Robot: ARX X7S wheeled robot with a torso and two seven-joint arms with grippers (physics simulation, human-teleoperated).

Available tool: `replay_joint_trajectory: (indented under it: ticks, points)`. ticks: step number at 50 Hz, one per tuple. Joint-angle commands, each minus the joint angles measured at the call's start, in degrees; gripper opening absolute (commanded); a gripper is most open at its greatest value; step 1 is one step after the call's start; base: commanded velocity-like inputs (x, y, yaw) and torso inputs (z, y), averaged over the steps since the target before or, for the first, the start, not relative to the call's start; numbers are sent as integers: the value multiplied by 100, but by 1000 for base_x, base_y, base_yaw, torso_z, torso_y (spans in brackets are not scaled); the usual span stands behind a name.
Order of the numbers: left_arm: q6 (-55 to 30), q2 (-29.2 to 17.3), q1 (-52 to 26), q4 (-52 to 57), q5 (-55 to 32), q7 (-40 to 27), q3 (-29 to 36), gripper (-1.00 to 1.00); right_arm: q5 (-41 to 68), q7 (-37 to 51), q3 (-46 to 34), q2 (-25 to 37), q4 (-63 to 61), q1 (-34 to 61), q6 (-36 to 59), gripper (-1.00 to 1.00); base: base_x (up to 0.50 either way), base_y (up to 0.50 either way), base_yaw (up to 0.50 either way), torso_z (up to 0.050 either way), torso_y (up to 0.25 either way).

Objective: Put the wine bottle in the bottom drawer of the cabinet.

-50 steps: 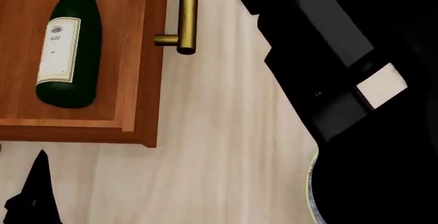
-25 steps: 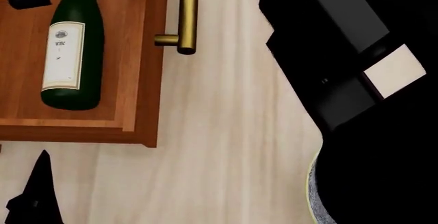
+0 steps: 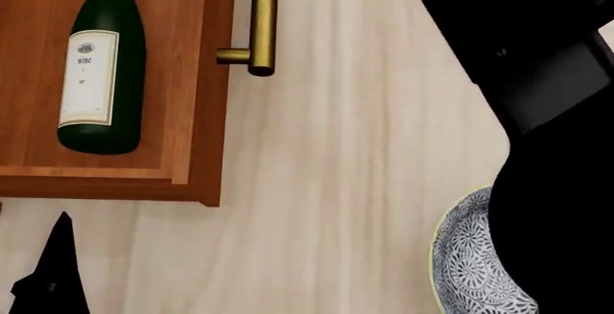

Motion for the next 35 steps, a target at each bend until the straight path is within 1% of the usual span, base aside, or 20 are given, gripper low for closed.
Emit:
replay_joint_trajectory:
  ticks: [1,8,14,18,22,23,26,30,35]
  points:
    - [6,-20,-10,-20,-27,-1,-21,100,-122,-248,-446,-2,473,474,-73,100,0,0,0,0,0]
    - [6,-70,8,15,-22,-27,-43,100,-114,-399,-467,-2,682,603,-113,100,0,0,0,0,0]
    - [-104,-212,-122,198,-208,-176,-140,100,-154,-572,-478,-1,886,780,-138,100,0,0,0,0,0]
    - [-123,-302,-168,229,-263,-207,-204,100,-506,-675,-195,-1,1049,809,-98,100,0,0,0,0,0]
    - [-203,-372,-217,335,-334,-302,-223,100,-795,-761,-95,75,975,803,-142,100,0,0,0,0,0]
    - [-233,-384,-239,374,-355,-333,-220,100,-777,-625,41,191,821,802,-146,100,0,0,0,0,0]
    - [-453,-413,-422,522,-408,-447,-170,100,-569,177,478,783,-123,773,-186,100,0,0,0,0,0]
    - [-572,-545,-639,683,-785,-599,-256,100,-286,1176,874,1541,-1454,650,-313,100,0,0,-1,0,0]
    - [-730,-714,-850,891,-1070,-805,-316,100,-30,1809,1136,2091,-2319,525,-325,100,0,0,-1,0,0]
